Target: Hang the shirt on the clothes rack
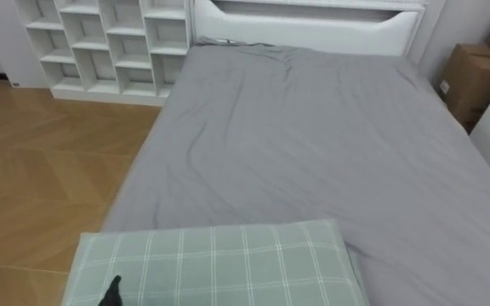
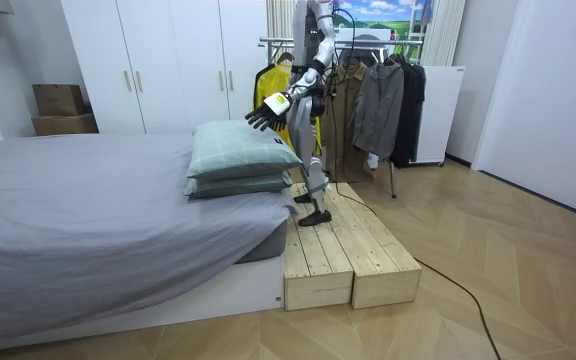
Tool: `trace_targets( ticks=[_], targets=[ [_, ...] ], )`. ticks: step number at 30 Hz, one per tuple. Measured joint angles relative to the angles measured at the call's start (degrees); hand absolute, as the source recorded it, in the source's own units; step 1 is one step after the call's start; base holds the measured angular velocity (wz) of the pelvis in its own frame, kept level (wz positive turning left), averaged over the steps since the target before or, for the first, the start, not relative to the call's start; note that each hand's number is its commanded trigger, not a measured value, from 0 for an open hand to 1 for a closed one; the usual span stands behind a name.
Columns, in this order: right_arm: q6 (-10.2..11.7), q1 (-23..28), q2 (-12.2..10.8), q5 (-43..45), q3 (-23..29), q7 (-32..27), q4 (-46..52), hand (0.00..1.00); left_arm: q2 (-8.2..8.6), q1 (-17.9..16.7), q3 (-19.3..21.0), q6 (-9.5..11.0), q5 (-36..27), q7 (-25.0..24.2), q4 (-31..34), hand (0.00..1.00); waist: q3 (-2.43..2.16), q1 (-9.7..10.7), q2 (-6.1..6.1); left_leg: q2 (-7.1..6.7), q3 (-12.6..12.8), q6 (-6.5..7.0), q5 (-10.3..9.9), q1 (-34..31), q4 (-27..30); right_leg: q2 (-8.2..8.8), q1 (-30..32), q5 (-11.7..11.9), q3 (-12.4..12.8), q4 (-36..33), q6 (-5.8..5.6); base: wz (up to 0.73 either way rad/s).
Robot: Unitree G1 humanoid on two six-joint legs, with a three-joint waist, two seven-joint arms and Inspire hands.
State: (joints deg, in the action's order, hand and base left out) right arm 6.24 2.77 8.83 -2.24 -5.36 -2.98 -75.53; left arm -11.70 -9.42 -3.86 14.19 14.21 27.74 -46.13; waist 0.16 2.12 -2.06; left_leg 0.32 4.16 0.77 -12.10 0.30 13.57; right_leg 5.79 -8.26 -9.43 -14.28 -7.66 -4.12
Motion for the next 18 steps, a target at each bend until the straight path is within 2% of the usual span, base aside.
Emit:
trace_targets(
  ticks=[2, 5, 7, 10, 12, 15, 18],
  targets=[
    [0.0, 0.7, 0.5, -0.3, 0.1, 0.1, 0.0, 0.00, 0.00, -1.4, 1.8, 0.0, -1.9, 0.7, -1.3, 0.00, -0.02, -0.7, 0.46, 0.01, 0.0, 0.00, 0.0, 0.0, 0.0, 0.00, 0.0, 0.0, 0.0, 0.0, 0.00, -0.02],
    [0.0, 1.9, 0.6, -0.4, 1.7, 0.1, 0.0, 0.00, -0.10, -2.9, 6.2, 0.1, -2.9, 0.8, -7.3, 0.00, -0.30, -2.1, 0.60, 0.01, -0.1, -0.01, 0.0, 0.4, -0.2, -0.01, -0.5, 0.0, 0.0, 0.0, 0.00, 0.00],
    [-0.1, 2.6, 0.7, -0.4, 2.3, 0.4, 0.0, 0.00, -0.15, -3.5, 8.7, -0.4, -3.6, 0.7, -11.2, 0.00, -0.32, -2.5, 0.71, -0.04, -0.5, -0.01, 0.0, 0.4, 0.0, -0.01, -0.9, 0.0, -0.3, 0.0, -0.01, 0.08],
    [-1.4, 2.8, 0.8, -0.5, 3.3, 1.8, 0.0, 0.00, -0.23, -5.7, 11.3, -1.7, -4.5, -0.4, -15.3, 0.00, -0.32, -3.2, 0.60, -0.13, -1.3, -0.02, 0.0, 0.3, -0.1, -0.01, -0.9, 0.0, -0.2, 0.0, -0.03, 0.08],
    [-2.2, 3.0, 0.9, -0.4, 4.0, 3.0, 0.0, 0.00, 0.12, -6.6, 11.6, -3.6, -4.5, -2.0, -19.4, 0.00, -0.27, -3.8, 0.60, -0.13, -1.2, -0.07, -0.1, 0.2, 0.3, -0.03, -1.0, 0.0, -0.3, -0.1, -0.04, 0.04],
    [-2.7, 3.0, 1.2, 0.0, 4.4, 3.8, 0.0, 0.00, 1.27, -8.3, 11.6, -6.2, -4.5, -5.5, -21.2, 0.00, -0.22, -4.1, 0.70, -0.17, -1.4, -0.10, -0.1, 0.0, 0.5, -0.03, -1.1, 0.0, -0.5, -0.1, -0.03, 0.06],
    [-2.7, 2.8, 2.0, 0.9, 4.4, 5.4, 0.0, 0.00, 2.06, -8.1, 11.6, -8.1, -4.5, -9.6, -22.7, 0.00, -0.13, -4.1, 1.16, -0.10, -2.0, -0.17, -0.3, -0.7, 1.5, -0.09, -0.7, -0.1, -1.0, -0.1, 0.05, 0.08]
  ],
)
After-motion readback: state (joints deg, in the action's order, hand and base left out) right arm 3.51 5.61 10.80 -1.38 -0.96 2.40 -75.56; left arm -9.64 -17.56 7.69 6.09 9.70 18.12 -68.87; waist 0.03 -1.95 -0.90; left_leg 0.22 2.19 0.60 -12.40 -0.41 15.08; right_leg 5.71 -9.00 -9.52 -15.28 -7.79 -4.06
